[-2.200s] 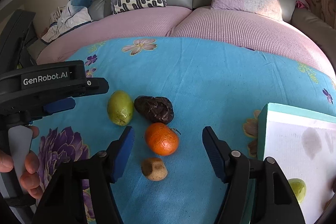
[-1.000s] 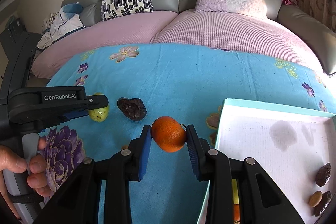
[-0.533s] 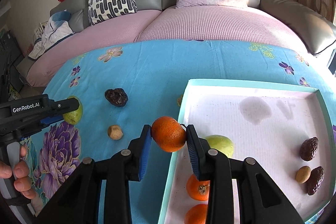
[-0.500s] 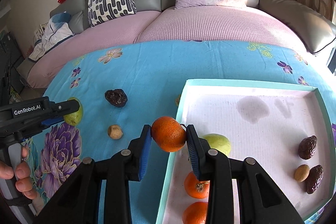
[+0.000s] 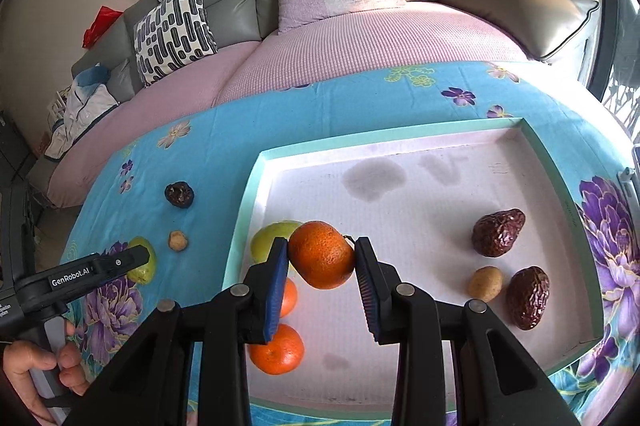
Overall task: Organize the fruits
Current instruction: 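Carry the mandarin and green fruit over the tray and open both grippers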
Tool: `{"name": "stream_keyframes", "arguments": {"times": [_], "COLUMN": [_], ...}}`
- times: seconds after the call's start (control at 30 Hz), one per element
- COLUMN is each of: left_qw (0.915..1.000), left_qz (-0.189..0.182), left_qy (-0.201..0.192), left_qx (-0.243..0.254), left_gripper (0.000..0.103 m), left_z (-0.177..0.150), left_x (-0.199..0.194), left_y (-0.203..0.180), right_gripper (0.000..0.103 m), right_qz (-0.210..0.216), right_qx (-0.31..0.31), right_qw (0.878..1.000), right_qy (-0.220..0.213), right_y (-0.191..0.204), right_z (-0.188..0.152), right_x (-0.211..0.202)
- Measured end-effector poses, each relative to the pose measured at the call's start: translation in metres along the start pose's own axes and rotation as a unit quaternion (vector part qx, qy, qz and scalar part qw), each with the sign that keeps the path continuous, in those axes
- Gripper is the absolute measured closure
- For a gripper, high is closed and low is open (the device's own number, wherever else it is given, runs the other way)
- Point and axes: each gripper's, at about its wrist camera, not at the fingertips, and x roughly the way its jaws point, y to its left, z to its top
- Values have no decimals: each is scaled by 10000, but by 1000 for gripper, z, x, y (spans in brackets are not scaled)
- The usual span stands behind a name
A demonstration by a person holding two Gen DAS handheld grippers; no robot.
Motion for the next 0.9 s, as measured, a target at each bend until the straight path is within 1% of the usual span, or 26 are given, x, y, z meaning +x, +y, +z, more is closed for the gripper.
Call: {"name": "stream_keyframes", "arguments": {"times": [0.13, 0.27, 0.43, 0.7, 0.83, 0.9], "left_qw": [9995, 9989, 9970, 9906, 9865, 9855], "left_qz": [120, 100, 107, -241, -297, -412], "left_qy": [-41, -29, 2, 257, 240, 273], "left_qx": [288, 456, 761, 1324, 1593, 1622], "left_gripper": [61, 61, 61, 61, 61, 61], "left_z": [1, 0, -4, -25, -33, -35], "left_x": [-3, -2, 3, 12, 8, 6], "left_y": [-15, -26, -47, -88, -104, -107], "right_gripper": [68, 68, 68, 68, 68, 68], "right_qz": [-279, -565, -699, -710, -704, -681], "right_qx": [-12, 140, 475, 425, 299, 277], "right_qw": [9996, 9983, 9963, 9965, 9969, 9971], "right_qy": [31, 75, 122, 126, 166, 214], "right_y": [-22, -48, -71, -70, -65, -63], "right_z": [0, 1, 3, 6, 4, 2], "right_x": [-5, -6, -6, -8, -10, -9]}}
